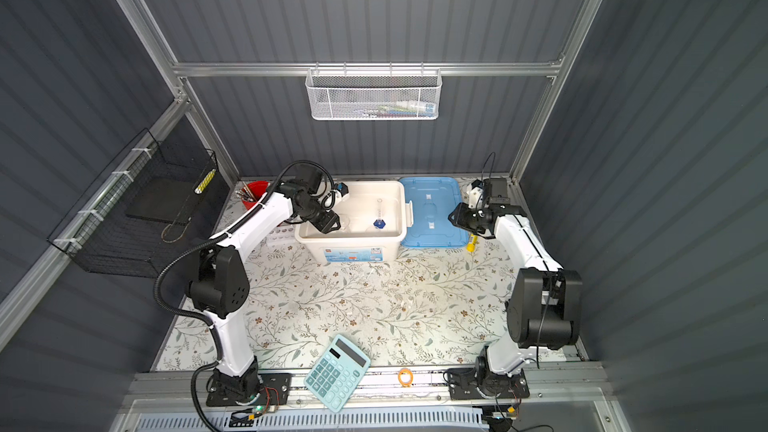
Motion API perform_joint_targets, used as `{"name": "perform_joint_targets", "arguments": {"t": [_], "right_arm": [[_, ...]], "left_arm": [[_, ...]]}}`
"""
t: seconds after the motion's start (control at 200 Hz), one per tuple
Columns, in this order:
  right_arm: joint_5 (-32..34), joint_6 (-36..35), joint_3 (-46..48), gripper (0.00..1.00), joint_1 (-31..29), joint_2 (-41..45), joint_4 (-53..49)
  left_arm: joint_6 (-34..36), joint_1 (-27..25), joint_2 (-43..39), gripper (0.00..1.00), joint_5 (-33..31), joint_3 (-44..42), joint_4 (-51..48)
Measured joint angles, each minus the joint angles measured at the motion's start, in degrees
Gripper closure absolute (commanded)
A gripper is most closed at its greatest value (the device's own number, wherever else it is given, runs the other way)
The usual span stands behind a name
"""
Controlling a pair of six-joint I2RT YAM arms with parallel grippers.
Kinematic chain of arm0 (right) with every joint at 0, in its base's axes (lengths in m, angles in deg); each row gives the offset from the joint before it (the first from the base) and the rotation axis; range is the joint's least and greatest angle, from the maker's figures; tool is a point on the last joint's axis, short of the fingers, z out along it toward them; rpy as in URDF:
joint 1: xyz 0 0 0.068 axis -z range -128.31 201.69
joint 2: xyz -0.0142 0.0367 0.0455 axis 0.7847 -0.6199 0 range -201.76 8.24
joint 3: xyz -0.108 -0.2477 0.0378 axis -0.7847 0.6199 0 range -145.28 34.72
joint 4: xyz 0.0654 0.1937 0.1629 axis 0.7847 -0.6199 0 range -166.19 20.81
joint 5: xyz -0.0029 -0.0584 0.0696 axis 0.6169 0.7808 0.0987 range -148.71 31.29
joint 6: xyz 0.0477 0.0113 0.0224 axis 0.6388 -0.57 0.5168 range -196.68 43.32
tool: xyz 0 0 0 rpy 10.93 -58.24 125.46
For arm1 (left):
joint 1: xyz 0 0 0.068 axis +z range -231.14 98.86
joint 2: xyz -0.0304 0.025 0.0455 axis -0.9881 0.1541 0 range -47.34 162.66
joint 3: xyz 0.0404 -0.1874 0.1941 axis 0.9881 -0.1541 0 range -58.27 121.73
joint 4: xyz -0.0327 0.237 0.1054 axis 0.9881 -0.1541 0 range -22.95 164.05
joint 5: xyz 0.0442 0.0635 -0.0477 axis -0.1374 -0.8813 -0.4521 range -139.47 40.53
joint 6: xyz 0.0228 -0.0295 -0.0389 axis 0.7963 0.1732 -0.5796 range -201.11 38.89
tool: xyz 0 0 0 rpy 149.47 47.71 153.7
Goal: Organize the chemistry lab equipment
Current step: 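Open left gripper and raise it while right gripper moves to the blue lid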
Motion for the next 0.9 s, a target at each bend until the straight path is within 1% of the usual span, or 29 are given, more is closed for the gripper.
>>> {"name": "perform_joint_targets", "arguments": {"t": [0.095,0.13,0.15,0.23,0.305,0.46,0.575,0.745,0.9], "right_arm": [[3.6,-1.1,-2.6,0.63,0.4,-1.6,-1.7],[4.8,-1.6,-3.6,0.63,0.6,-2.5,-2.4],[5.5,-1.8,-4.2,0.63,0.8,-3.1,-2.8],[8.3,-3.0,-6.8,0.63,1.2,-6.0,-4.5],[10.5,-4.0,-9.3,0.63,1.5,-9.1,-5.6],[14.0,-6.2,-13.5,0.63,1.9,-14.5,-7.3],[15.5,-7.6,-16.5,0.64,2.0,-17.3,-8.0],[16.2,-9.1,-20.3,0.65,2.2,-20.6,-8.8],[16.2,-9.5,-20.2,0.65,2.2,-21.5,-8.6]], "left_arm": [[-0.2,0.0,-3.8,0.36,0.1,-0.6,1.7],[-0.4,0.0,-5.3,0.33,0.2,-1.0,2.5],[-0.4,0.0,-6.3,0.28,0.3,-1.3,3.0],[-1.5,0.0,-9.8,0.2,0.4,-2.8,5.6],[-2.4,0.0,-13.5,0.16,0.4,-5.1,8.5],[-5.5,1.7,-21.3,0.14,0.7,-10.3,14.4],[-9.3,6.3,-25.7,0.14,2.1,-14.1,19.0],[-15.2,12.5,-27.0,0.14,4.2,-19.2,23.9],[-19.1,14.4,-26.6,0.14,5.6,-21.9,24.3]]}}
